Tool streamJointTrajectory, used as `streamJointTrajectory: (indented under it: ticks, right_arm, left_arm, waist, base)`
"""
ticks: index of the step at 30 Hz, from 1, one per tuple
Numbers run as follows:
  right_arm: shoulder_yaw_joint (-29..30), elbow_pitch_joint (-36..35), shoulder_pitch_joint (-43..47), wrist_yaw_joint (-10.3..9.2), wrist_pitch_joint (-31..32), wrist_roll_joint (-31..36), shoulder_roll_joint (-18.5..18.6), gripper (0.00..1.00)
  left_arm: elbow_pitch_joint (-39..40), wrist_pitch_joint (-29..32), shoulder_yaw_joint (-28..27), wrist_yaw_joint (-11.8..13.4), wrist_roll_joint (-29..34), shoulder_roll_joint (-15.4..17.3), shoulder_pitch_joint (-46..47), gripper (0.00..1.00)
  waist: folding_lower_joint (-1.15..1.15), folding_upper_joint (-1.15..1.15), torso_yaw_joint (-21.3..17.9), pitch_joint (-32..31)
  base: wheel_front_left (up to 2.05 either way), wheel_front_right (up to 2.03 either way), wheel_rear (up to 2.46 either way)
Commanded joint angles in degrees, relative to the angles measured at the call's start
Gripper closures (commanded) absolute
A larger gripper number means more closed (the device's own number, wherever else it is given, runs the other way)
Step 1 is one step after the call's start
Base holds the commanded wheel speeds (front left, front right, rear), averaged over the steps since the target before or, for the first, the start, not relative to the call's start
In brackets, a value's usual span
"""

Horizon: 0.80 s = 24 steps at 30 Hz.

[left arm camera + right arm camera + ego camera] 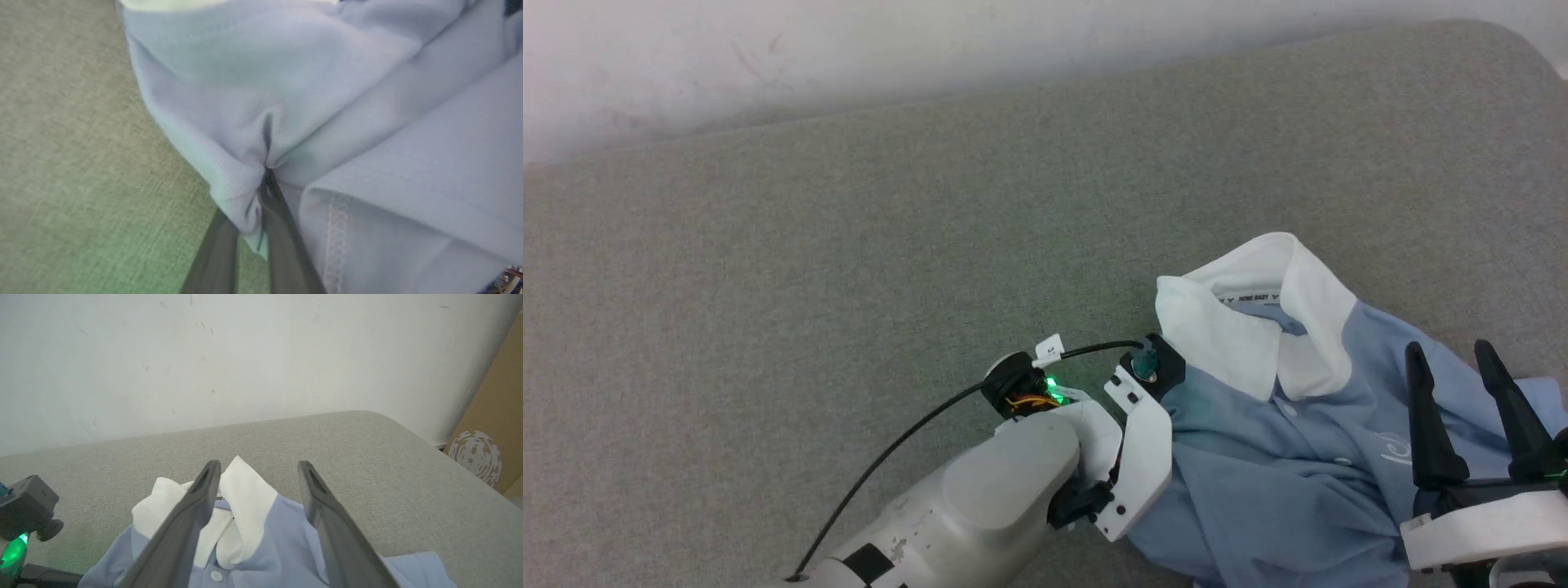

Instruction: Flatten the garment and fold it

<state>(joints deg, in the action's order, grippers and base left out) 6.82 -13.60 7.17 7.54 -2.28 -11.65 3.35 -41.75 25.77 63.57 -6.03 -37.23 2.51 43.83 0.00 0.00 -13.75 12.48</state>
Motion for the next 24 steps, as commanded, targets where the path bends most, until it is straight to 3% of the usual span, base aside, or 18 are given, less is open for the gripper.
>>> streamJointTrajectory:
  ticks: [1, 9, 12, 16, 17, 18, 19, 24]
  right_arm:
    - [0.3, 0.2, -0.4, -0.05, -0.1, -0.1, -0.2, 0.0]
    - [1.8, 0.2, 1.1, -0.05, 0.8, -0.1, -0.4, 0.0]
    - [2.3, 0.0, 1.8, -0.05, 1.2, -0.2, -0.4, 0.0]
    - [2.7, -0.3, 2.8, -0.05, 1.9, -0.4, -0.4, 0.0]
    - [2.7, -0.3, 2.8, -0.05, 1.9, -0.4, -0.4, 0.0]
    - [2.9, -0.5, 3.3, -0.05, 2.1, -0.4, -0.4, 0.0]
    - [2.9, -0.5, 3.3, -0.05, 2.1, -0.4, -0.4, 0.0]
    - [3.1, -1.2, 4.1, -0.05, 2.6, -0.6, -0.5, 0.0]
  left_arm:
    - [-2.3, 0.5, 2.2, -0.2, -0.9, 0.4, -2.8, 1.0]
    - [-1.0, -11.3, -0.6, 3.9, -2.0, 0.4, -1.5, 1.0]
    - [1.9, -15.2, -2.6, 5.6, -2.2, 1.9, -1.6, 1.0]
    - [8.7, -17.7, -5.6, 8.8, -3.1, 7.4, -4.0, 1.0]
    - [8.7, -17.7, -5.6, 8.8, -3.1, 7.4, -4.0, 1.0]
    - [12.9, -17.5, -7.2, 11.1, -3.9, 11.3, -6.5, 1.0]
    - [12.9, -17.5, -7.2, 11.1, -3.9, 11.3, -6.5, 1.0]
    - [24.6, -16.2, -12.5, 19.3, -6.8, 22.7, -14.7, 1.0]
  waist:
    - [0.0, 0.0, -0.3, -0.8]
    - [0.0, 0.0, 2.5, -4.1]
    - [0.0, 0.0, 4.6, -5.4]
    - [0.0, 0.0, 7.2, -7.1]
    - [0.0, 0.0, 7.2, -7.1]
    - [0.0, 0.0, 8.4, -7.6]
    - [0.0, 0.0, 8.4, -7.6]
    - [0.0, 0.0, 10.3, -8.3]
  base:
    - [0.0, 0.0, 0.0]
    - [0.0, 0.0, 0.0]
    - [0.0, 0.0, 0.0]
    - [0.0, 0.0, 0.0]
    - [0.0, 0.0, 0.0]
    - [0.0, 0.0, 0.0]
    - [0.0, 0.0, 0.0]
    - [0.0, 0.0, 0.0]
